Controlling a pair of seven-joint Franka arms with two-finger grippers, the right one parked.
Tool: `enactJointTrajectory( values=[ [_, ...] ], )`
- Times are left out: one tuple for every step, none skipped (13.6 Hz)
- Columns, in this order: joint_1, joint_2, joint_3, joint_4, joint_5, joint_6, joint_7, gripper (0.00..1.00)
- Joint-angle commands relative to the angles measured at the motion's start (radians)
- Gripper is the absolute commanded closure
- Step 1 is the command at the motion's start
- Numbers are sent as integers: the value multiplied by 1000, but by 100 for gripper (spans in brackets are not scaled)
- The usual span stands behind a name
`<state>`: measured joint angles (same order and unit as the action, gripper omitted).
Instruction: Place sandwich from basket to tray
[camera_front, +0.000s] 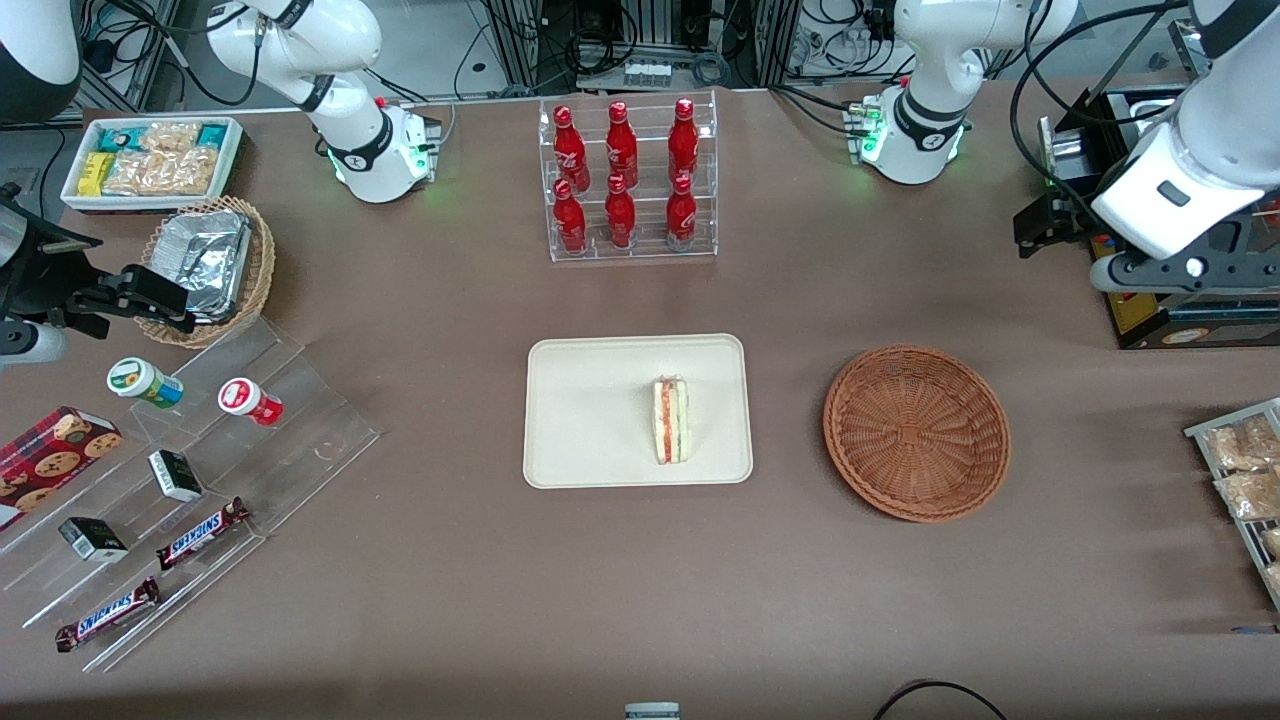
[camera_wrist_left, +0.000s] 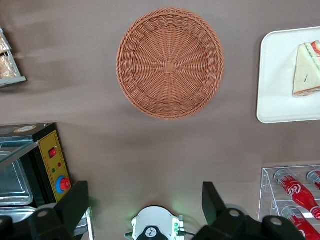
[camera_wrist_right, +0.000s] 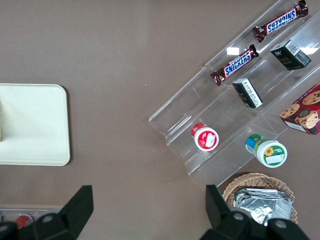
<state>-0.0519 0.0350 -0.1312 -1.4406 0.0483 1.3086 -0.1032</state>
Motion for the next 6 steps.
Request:
enactJointTrajectory(
  values=[
    [-14,-43,18,-40,-16,-8,5,0],
    [-13,-41,16,-40,-18,-3,5,0],
    [-13,-38,13,-43,-22,6,8,0],
    [-11,-37,13,-41,-51,12,11,0],
    [-10,-43,13,-40,-65,15,14,0],
    [-9,-44,13,-40,-64,15,14,0]
  ],
)
